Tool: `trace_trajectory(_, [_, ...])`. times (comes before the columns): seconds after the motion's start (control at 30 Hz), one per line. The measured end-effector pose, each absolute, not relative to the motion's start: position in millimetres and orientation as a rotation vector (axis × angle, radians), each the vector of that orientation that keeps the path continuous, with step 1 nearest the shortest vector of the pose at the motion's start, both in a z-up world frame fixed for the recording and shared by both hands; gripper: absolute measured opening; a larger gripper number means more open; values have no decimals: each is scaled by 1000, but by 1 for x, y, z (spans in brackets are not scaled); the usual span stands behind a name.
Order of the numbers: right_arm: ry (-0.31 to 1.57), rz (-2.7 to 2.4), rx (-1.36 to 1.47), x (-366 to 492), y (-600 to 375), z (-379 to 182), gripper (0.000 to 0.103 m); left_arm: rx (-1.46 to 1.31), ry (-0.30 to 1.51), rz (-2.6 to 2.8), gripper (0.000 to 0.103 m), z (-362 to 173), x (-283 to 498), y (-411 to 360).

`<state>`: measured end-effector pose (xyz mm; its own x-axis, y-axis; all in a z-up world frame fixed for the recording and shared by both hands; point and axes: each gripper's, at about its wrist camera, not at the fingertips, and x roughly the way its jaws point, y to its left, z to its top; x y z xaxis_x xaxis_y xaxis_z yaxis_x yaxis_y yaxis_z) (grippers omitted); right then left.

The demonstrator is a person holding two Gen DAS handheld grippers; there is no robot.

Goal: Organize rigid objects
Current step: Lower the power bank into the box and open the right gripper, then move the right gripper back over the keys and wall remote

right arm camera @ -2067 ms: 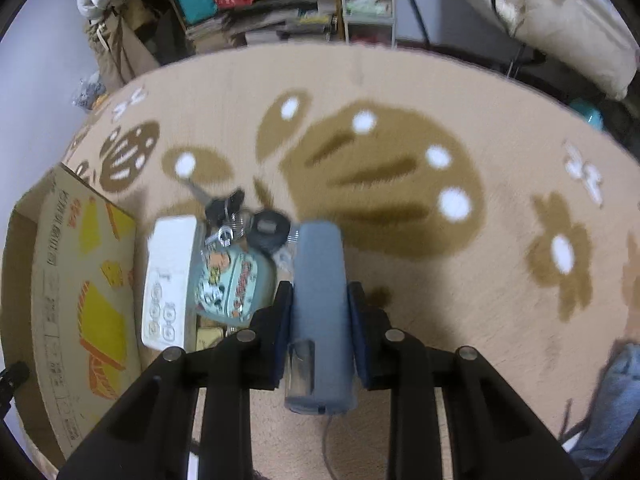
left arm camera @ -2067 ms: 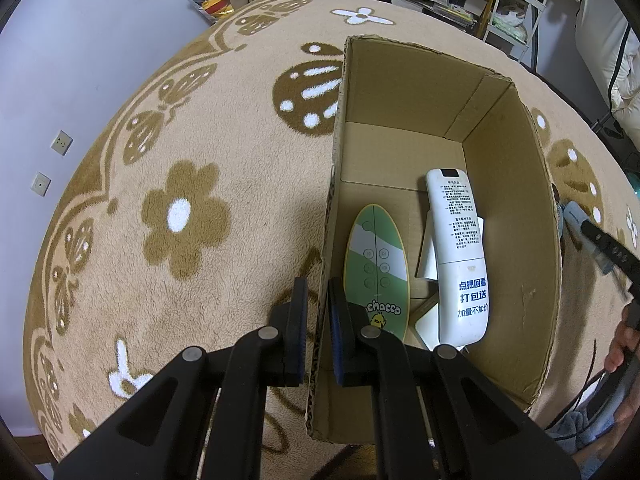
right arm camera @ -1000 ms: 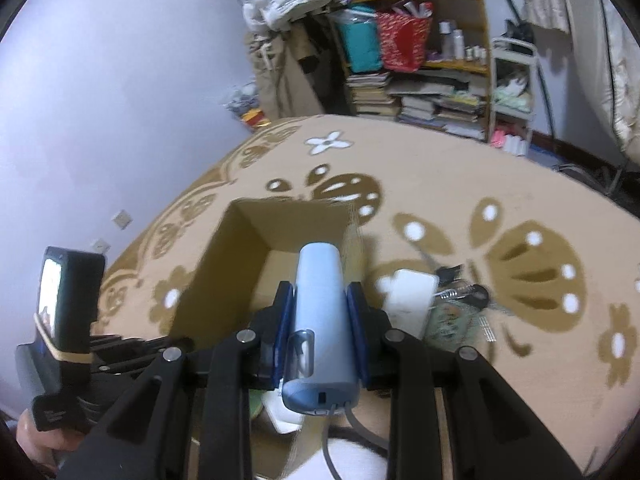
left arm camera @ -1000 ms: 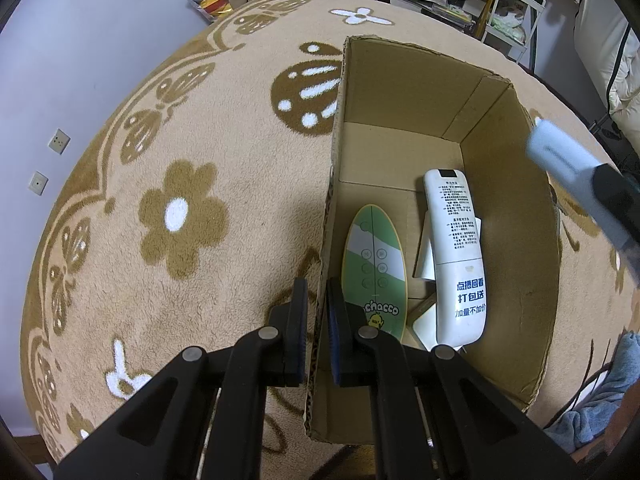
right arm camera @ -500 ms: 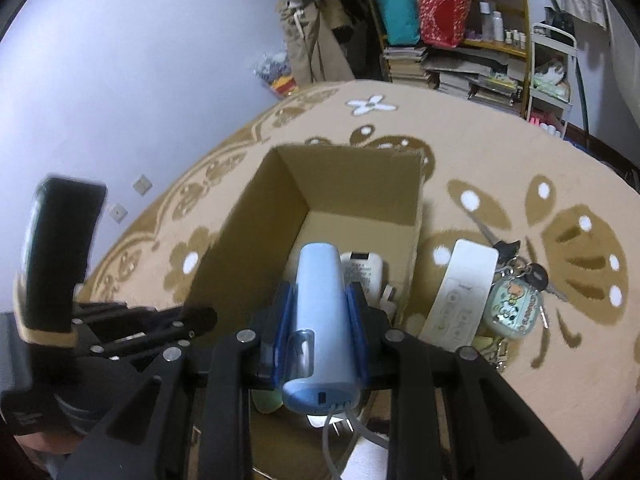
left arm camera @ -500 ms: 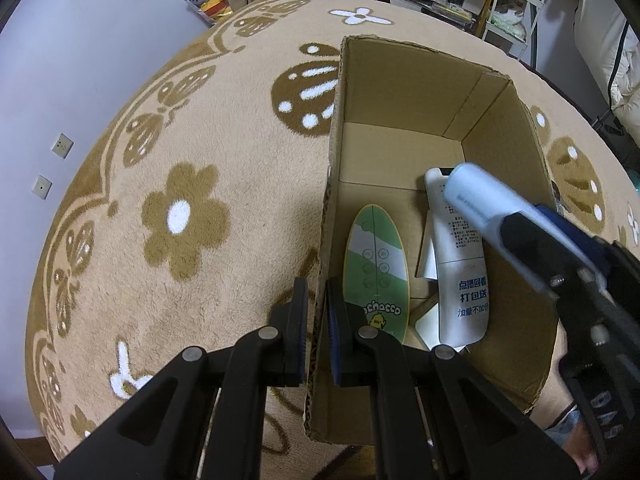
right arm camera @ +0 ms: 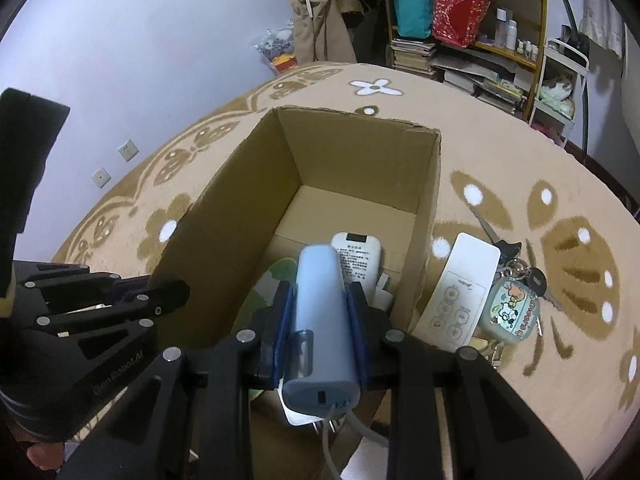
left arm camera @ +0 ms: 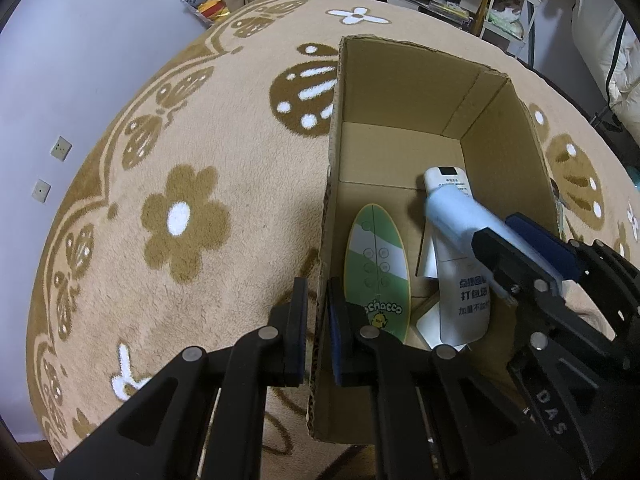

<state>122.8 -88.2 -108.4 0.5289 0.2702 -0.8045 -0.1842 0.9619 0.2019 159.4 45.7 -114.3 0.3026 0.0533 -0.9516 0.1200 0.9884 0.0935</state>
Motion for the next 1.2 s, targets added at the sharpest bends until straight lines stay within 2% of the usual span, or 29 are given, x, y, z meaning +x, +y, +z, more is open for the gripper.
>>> trace_trajectory(0.37, [881, 226, 127, 118, -108, -76, 30, 165, 1260, -34, 11, -114, 160, 47])
trace_trajectory(0.4, [876, 220, 143, 118, -115, -73, 35, 166, 1260, -34, 11, -114, 160, 47])
trace_trajectory(0.5, [848, 189, 171, 118, -132, -66, 58, 167, 1257, -34, 11, -114, 160, 47])
trace_trajectory(0.67, [860, 88, 205, 123, -165, -71, 74, 167, 1257, -34, 11, -115, 160, 46])
trace_trajectory(0.73, [847, 38, 203, 123, -175, -73, 85, 168, 1258, -35, 11, -115, 160, 46])
trace_trajectory(0.93, [830, -46, 156, 126, -193, -81, 100, 169, 1257, -35, 11, -115, 160, 47])
trace_trajectory(1.2, [904, -112, 161, 134, -209, -104, 103, 175, 1256, -34, 11, -115, 160, 46])
